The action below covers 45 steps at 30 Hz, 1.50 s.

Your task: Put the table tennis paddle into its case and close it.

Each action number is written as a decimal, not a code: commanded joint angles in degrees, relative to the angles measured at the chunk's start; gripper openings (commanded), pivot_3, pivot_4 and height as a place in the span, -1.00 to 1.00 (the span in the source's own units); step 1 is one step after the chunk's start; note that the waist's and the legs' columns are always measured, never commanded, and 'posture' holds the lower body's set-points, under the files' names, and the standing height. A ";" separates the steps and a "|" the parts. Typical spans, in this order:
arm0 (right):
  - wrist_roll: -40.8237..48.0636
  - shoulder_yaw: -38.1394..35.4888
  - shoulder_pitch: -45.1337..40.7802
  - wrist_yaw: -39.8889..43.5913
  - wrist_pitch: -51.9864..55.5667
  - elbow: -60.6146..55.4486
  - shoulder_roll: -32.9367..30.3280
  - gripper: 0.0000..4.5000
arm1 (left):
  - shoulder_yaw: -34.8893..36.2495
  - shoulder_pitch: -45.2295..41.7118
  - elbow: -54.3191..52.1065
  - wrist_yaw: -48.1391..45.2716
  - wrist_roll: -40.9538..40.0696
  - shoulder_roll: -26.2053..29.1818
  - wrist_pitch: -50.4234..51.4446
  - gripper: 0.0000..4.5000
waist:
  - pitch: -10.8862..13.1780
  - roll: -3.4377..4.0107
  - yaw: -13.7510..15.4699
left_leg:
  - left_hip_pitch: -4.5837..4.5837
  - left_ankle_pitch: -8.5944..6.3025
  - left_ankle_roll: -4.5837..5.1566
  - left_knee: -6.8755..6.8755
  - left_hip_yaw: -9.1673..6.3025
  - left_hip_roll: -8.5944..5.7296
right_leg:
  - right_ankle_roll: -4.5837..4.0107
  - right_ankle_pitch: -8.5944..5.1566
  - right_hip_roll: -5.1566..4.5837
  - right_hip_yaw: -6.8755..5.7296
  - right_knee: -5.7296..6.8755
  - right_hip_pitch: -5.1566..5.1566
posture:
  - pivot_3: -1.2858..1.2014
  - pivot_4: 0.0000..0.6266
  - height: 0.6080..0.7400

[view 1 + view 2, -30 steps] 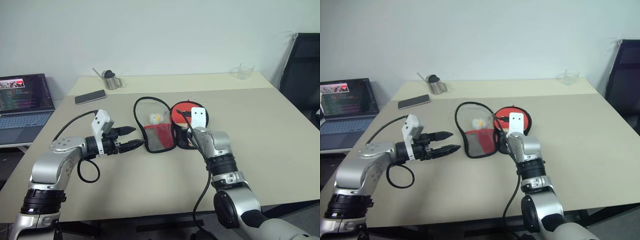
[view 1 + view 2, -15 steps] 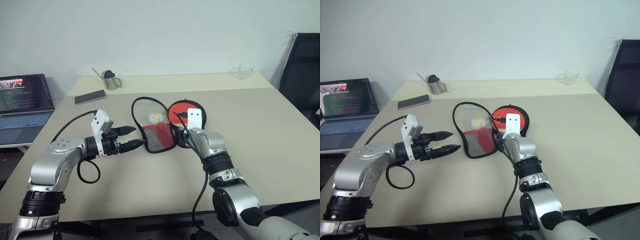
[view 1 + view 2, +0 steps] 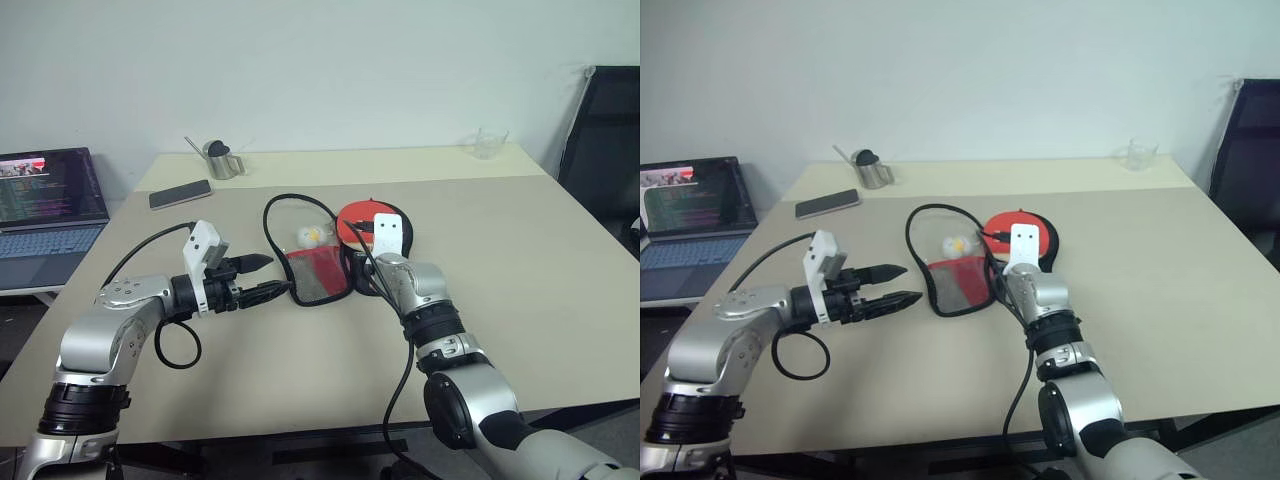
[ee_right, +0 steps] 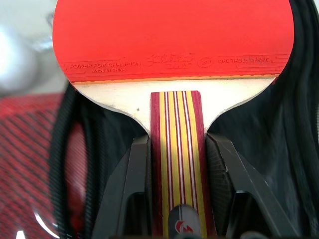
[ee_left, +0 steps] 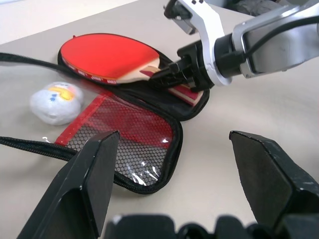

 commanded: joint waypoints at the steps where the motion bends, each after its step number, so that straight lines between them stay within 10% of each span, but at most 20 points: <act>1: -0.90 0.81 -2.67 0.21 -2.23 -2.07 1.25 -0.51 | 1.61 -0.72 -2.41 0.17 -0.99 1.01 -0.30 0.72 | 0.00 0.00 0.01 | 0.00 0.00 0.00 0.00 0.00 0.00 | 0.00 0.00 0.00 0.00 0.00 0.00 | 0.03 -0.52 1.00; 45: -4.56 0.45 -1.29 0.19 -4.62 4.30 1.03 -0.51 | 1.85 -0.21 -3.52 0.69 -1.50 1.69 0.22 0.72 | 0.00 0.00 0.01 | 0.00 0.00 0.00 0.00 0.00 0.00 | 0.00 0.00 0.00 0.00 0.00 0.01 | 0.03 -0.52 1.00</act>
